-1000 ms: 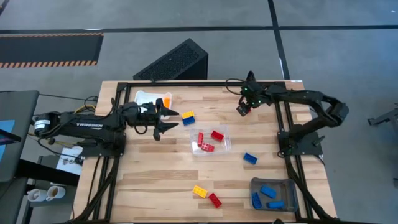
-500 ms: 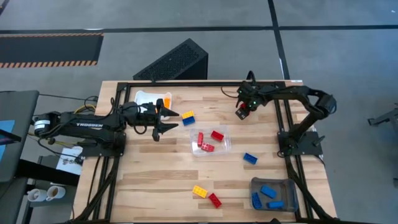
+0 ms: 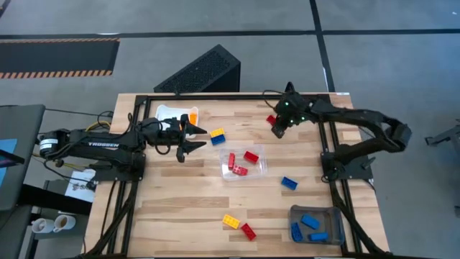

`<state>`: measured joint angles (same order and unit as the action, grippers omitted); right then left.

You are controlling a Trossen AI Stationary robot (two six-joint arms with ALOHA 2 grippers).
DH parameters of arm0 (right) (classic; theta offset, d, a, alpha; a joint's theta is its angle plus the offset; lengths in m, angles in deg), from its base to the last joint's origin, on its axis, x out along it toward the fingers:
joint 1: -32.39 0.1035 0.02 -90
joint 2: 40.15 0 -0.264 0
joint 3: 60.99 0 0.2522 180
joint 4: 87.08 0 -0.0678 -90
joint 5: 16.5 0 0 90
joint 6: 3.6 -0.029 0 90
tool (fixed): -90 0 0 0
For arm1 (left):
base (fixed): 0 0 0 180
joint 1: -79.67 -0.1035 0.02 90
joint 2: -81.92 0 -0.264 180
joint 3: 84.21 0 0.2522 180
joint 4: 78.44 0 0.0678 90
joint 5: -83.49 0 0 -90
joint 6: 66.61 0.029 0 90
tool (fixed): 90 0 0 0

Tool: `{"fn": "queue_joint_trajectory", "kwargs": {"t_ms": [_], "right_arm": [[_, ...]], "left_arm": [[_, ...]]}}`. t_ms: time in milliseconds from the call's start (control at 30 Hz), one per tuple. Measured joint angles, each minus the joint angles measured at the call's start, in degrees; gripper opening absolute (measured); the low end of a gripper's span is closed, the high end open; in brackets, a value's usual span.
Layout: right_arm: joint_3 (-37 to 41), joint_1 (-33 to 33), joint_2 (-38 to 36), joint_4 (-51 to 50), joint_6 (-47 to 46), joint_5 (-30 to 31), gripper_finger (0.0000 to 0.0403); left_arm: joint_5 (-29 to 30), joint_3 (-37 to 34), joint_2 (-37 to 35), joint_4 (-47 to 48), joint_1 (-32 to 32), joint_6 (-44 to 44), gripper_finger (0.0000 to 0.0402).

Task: Sort & place blocks by color
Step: Put the red game piece into the transparent bin

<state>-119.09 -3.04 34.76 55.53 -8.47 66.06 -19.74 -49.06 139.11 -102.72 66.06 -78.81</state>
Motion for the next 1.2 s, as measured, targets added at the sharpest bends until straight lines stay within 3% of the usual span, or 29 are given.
{"fn": "queue_joint_trajectory", "kwargs": {"t_ms": [100, 233, 467, 867, 1200], "right_arm": [[0.0, 4.82, -3.23, 4.91, -0.11, -4.07, 0.0113], [0.0, 12.84, -4.34, 9.92, 0.23, -4.53, 0.0113], [-1.96, 21.75, 0.12, 12.77, 0.3, -4.04, 0.0143], [-6.48, 24.62, 13.72, 12.13, 0.75, -6.28, 0.0164], [-9.74, 26.54, 16.68, 11.4, 3.79, -6.89, 0.0234]], "left_arm": [[0.12, 0.0, 0.0, 0.0, 0.0, -0.38, 0.022], [1.52, 0.0, 0.0, 0.0, 0.02, -0.36, 0.022], [2.12, 0.0, 0.02, 0.2, 0.0, 0.22, 0.022], [2.18, 0.0, 0.04, 6.45, 0.15, -1.6, 0.022], [11.17, 0.58, 4.22, 12.59, 0.1, -2.07, 0.0219]]}}
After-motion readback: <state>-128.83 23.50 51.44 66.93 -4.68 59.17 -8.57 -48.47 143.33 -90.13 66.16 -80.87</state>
